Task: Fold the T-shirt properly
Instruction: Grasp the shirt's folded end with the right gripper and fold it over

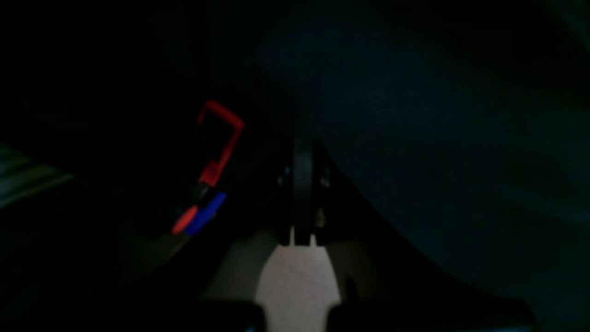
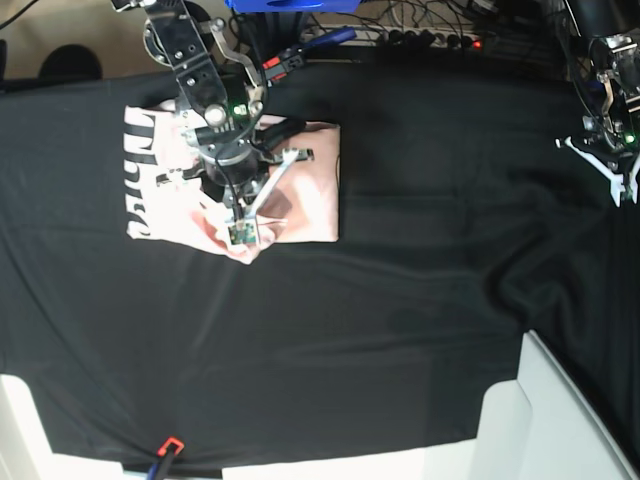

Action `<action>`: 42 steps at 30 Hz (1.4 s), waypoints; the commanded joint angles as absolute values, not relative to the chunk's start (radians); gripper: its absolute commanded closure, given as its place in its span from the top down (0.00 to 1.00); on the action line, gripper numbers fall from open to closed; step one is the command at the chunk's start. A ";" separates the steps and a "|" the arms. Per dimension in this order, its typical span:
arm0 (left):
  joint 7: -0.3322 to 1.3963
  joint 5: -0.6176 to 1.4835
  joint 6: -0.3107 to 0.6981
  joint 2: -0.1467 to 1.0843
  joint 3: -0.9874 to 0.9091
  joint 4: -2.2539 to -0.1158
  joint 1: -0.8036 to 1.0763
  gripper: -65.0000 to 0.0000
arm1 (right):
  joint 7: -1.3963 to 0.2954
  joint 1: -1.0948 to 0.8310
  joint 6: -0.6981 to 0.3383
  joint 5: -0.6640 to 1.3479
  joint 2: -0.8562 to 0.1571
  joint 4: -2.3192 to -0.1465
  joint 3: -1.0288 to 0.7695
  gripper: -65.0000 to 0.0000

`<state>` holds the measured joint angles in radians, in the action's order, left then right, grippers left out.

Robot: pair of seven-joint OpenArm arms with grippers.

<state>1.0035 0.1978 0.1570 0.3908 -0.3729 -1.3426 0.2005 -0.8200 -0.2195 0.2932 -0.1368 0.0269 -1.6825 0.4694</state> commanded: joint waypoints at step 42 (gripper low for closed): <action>0.998 0.193 0.153 0.418 -0.372 -1.357 0.208 0.00 | -0.797 -0.114 0.441 -0.131 0.091 -1.652 0.759 0.57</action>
